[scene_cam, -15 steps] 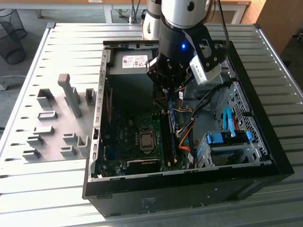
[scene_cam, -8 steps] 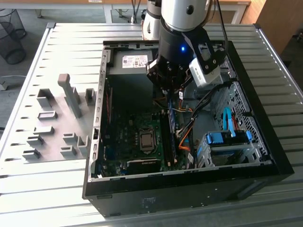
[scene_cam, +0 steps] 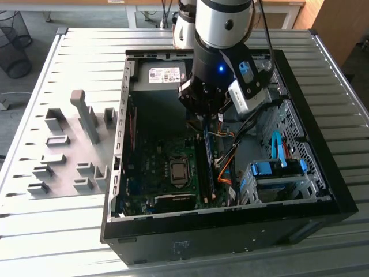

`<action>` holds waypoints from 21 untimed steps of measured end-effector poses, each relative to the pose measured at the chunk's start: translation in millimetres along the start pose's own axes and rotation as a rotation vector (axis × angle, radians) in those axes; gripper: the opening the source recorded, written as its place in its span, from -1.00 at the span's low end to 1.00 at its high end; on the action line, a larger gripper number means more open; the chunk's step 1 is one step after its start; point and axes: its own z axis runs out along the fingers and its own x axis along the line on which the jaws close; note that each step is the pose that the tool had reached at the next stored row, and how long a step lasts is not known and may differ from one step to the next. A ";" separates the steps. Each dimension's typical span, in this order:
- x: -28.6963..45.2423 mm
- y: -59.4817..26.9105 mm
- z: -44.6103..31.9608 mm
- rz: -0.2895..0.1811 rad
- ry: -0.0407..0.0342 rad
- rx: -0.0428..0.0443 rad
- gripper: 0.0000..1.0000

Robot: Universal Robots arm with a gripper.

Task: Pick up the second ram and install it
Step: 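Insert the second ram into the second slot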

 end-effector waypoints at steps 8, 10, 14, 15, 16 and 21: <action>0.6 -0.2 8.4 0.000 0.0001 -0.0001 -0.73; 0.7 -1.9 9.1 0.001 0.0004 0.0001 -0.73; 0.5 -4.7 12.5 0.005 0.0007 0.0000 -0.73; 0.4 -5.5 13.4 0.007 0.0007 0.0000 -0.73; 0.1 -5.8 14.3 0.009 0.0006 -0.0002 -0.73; -2.6 -6.1 15.6 0.012 0.0019 0.0016 -0.73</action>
